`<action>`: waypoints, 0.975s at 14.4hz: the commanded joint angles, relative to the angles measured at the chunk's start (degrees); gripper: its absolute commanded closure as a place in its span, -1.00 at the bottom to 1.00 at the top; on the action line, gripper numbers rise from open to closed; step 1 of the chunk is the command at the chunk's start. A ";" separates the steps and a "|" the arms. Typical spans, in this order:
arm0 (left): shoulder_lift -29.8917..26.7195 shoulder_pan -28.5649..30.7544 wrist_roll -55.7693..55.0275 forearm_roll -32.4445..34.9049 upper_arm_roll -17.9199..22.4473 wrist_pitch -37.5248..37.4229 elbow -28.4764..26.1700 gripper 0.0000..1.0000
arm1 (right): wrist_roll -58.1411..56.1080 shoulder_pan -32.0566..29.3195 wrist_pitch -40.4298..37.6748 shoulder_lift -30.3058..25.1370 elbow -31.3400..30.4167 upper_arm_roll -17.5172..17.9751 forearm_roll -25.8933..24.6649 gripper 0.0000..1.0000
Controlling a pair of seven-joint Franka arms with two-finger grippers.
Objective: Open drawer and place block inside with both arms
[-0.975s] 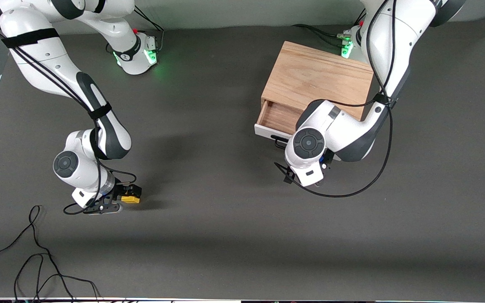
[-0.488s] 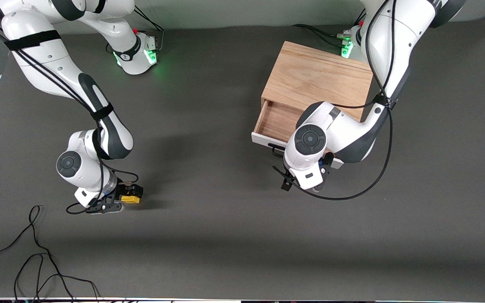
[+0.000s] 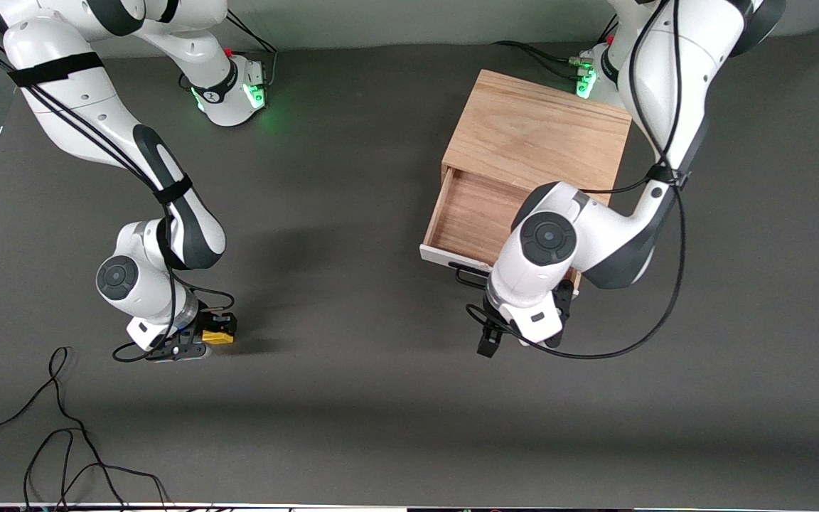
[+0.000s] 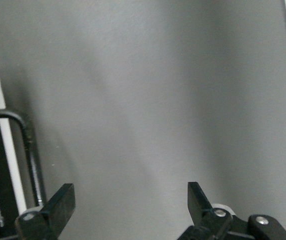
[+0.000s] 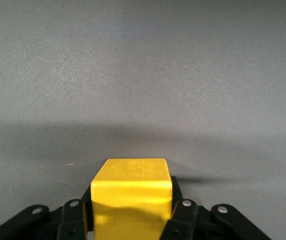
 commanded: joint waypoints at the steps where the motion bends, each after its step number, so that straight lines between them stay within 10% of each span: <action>1: -1.83 0.86 5.34 1.05 0.15 -7.99 5.33 -1.00 | 0.41 0.17 0.76 -0.37 -0.17 -0.13 0.41 0.43; 8: -14.30 11.22 37.40 -8.07 -0.20 -30.14 6.32 -1.00 | 0.85 0.35 0.15 -2.39 0.09 -0.13 0.32 0.77; 14: -24.49 23.88 63.95 -13.10 -0.20 -39.83 0.61 -1.00 | 1.02 0.44 -18.79 -8.36 7.98 0.40 -0.03 0.84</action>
